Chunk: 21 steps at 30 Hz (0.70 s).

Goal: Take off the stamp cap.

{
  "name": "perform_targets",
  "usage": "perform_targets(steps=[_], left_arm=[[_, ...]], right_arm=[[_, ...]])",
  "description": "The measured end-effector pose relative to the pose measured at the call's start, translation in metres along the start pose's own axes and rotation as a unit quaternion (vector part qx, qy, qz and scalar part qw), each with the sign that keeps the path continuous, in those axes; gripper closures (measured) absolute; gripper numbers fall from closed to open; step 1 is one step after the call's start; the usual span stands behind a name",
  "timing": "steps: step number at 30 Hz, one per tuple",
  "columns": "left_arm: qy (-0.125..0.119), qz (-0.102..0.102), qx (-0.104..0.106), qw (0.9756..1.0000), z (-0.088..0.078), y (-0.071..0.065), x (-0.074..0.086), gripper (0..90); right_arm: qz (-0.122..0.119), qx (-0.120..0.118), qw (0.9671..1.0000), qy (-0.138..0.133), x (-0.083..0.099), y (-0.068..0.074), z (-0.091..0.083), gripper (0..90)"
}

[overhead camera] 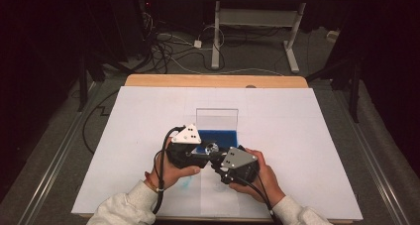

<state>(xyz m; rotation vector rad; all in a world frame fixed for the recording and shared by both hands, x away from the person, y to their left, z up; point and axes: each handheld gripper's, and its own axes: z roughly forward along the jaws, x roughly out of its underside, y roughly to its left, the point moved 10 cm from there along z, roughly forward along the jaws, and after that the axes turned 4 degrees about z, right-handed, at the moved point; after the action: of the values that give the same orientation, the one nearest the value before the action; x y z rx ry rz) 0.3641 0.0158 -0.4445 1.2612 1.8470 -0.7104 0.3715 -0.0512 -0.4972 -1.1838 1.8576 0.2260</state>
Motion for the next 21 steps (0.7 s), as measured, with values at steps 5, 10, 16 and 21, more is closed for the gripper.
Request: perform_targets(steps=[5, 10, 16, 21], left_arm=[[-0.001, 0.000, 0.006, 1.0000, -0.0003, 0.0002, 0.0001, 55.0], [-0.001, -0.002, 0.007, 1.0000, 0.0005, -0.0002, 0.0008, 55.1], [-0.007, 0.001, 0.006, 1.0000, 0.0007, -0.0008, -0.0013, 55.0], [-0.006, 0.005, 0.001, 1.0000, 0.0016, -0.0016, 0.0014, 55.0]], right_arm=[[-0.006, -0.002, 1.0000, 0.002, -0.0001, -0.0004, -0.0013, 38.9], [-0.015, -0.001, 0.9999, 0.007, 0.0007, -0.0008, -0.0023, 38.9], [0.001, -0.009, 1.0000, 0.004, 0.0011, -0.0011, -0.0017, 38.8], [0.057, -0.075, 0.9955, -0.006, 0.0010, 0.0043, 0.0011, 38.5]])
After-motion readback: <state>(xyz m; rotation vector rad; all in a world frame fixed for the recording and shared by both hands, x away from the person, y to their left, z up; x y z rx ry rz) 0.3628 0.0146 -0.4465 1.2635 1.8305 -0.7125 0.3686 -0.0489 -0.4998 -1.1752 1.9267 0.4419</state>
